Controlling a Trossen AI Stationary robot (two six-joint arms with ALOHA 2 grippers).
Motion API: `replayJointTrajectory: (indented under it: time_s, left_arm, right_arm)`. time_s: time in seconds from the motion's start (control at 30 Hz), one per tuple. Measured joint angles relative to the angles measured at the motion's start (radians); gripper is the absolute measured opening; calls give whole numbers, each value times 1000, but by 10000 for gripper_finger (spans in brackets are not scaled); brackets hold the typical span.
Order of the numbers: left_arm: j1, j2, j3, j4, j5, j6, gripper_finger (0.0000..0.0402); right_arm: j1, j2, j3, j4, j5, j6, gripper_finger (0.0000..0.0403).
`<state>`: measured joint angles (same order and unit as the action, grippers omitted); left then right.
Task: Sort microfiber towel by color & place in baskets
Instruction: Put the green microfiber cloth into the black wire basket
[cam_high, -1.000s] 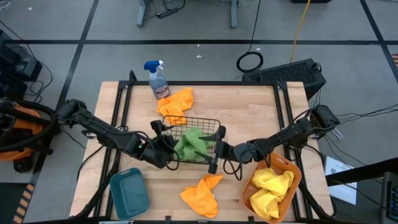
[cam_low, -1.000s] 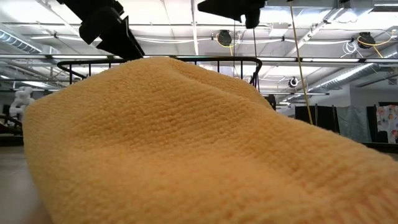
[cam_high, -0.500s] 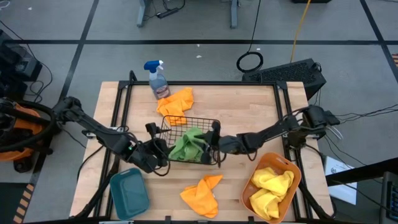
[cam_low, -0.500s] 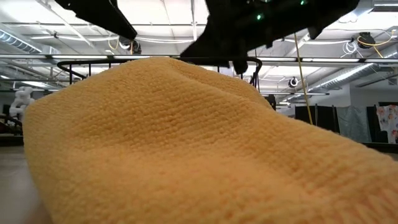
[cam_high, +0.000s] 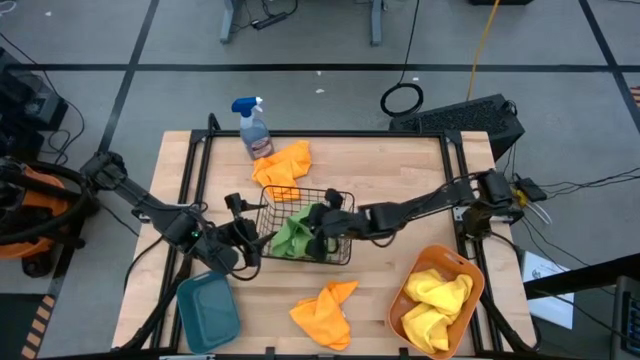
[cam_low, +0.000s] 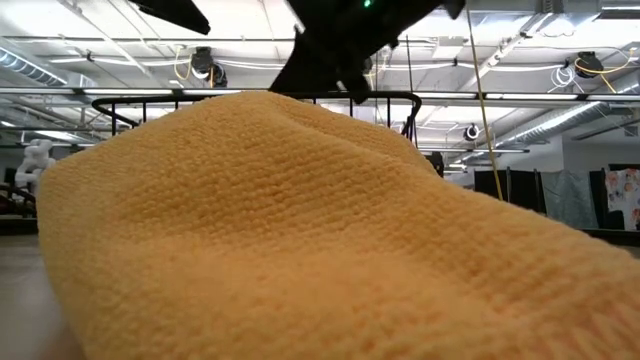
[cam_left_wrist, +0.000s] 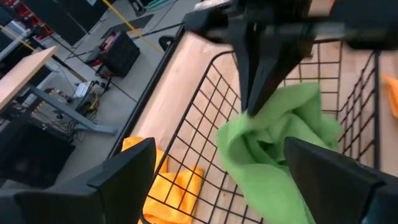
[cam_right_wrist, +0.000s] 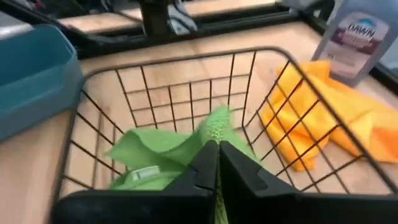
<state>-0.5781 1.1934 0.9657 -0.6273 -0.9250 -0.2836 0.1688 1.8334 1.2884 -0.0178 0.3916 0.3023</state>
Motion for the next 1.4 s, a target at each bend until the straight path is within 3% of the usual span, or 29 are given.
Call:
replayJointTrajectory:
  time_s: [0.2, 0.4, 0.77, 0.87, 0.97, 1.1, 1.3, 1.4]
  left_arm:
    - [-33, -8, 0, -3, 0, 1, 357]
    - [-40, -7, 0, -15, -38, 3, 357]
    - [-40, -7, 0, -12, -61, 3, 357]
    - [-40, -7, 0, -10, -61, 3, 357]
    - [-40, -7, 0, -10, -61, 3, 357]
    - [-40, -7, 0, -10, -63, 5, 357]
    - [-39, -7, 0, -18, -68, 10, 357]
    - [-39, -7, 0, -18, -68, 10, 357]
  right_arm:
    - [-15, 121, 105, -109, -23, -1, 8]
    - [-34, 144, 179, -206, -85, 1, 22]
    - [-16, 115, 337, -540, -84, 4, 178]
    - [-6, 111, 357, -554, -74, 3, 201]
    - [-16, 120, 353, -562, -50, 1, 194]
    - [-49, 189, 336, -538, -57, 4, 152]
    - [-72, 248, 333, -511, -157, -5, 99]
    - [-71, 237, 337, -518, -145, 7, 93]
